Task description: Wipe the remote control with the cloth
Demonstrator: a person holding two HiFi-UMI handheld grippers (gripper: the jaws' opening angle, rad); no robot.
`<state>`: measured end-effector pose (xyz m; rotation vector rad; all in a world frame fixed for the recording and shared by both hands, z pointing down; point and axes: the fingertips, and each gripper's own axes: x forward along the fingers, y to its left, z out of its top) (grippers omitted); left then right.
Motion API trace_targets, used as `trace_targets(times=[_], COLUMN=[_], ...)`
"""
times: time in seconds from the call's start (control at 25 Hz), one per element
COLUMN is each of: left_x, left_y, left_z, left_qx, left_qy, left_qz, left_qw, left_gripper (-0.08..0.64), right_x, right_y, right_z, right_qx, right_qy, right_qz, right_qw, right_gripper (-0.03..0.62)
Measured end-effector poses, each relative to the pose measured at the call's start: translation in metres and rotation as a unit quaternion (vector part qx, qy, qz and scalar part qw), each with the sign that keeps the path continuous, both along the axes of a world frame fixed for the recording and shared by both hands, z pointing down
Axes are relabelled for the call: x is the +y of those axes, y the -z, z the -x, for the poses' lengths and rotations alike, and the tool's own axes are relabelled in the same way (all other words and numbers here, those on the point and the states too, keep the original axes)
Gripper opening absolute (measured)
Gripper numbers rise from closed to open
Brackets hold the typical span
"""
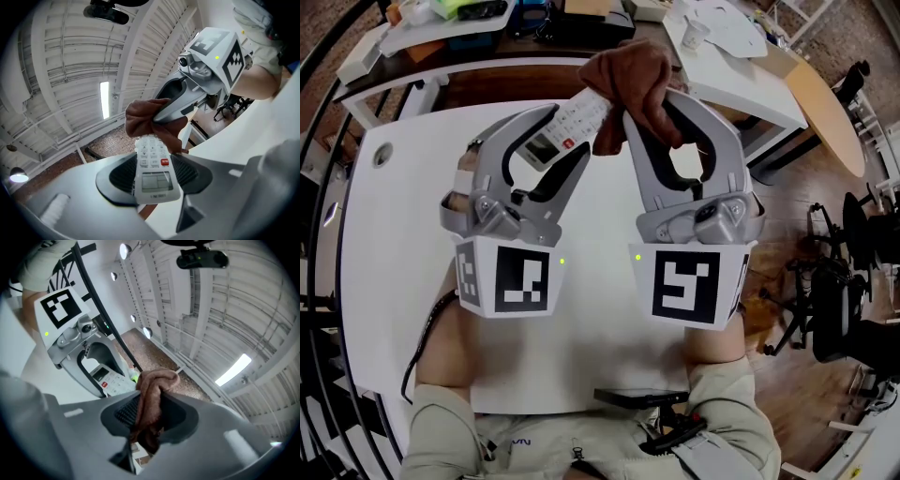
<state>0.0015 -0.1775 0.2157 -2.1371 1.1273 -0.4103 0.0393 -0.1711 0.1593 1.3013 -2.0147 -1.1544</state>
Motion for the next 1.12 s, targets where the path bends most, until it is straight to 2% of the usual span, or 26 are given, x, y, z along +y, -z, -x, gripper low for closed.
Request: trace_targets(times=[0.4,0.6,0.76,0.92,1.0,1.12], left_x=[-0.005,-0.007,-0.009,-0.010,-0.009,-0.009], left_y=[-0.003,-0.001,0.004,0.009,0.013,0.015], left_z=[0.007,0.010,0.013,0.014,0.015,0.020], left_qx=[-0.002,0.019,0.046,0.096,0.144,0.208], left_qy=[0.010,0.004,-0.017,-0.049,-0.070,-0.092], left_qz=[-0.001,0.013,0.030,0.060,0.087,0.137], left_qw=[0.9999,0.9997,0.9983,0.9924,0.9833,0.9641], left_gripper=[0.243,0.244,0.244,0.244,0.244,0.244], right_x=[0.015,0.028,0.036,0.034,0.028,0.018], right_y=[-0.028,-0.043,-0.048,-0.035,-0.020,0.005], right_z=[0.038,0.052,0.058,0.052,0.041,0.015], right_qx=[0.092,0.121,0.106,0.065,0.028,-0.042], right_qy=[0.059,0.104,0.150,0.162,0.144,0.098], right_qz=[0.008,0.035,0.073,0.071,0.050,0.013], right_qw=[0.994,0.987,0.980,0.982,0.988,0.994], right_gripper=[0.101,0.101,0.101,0.101,0.103,0.103])
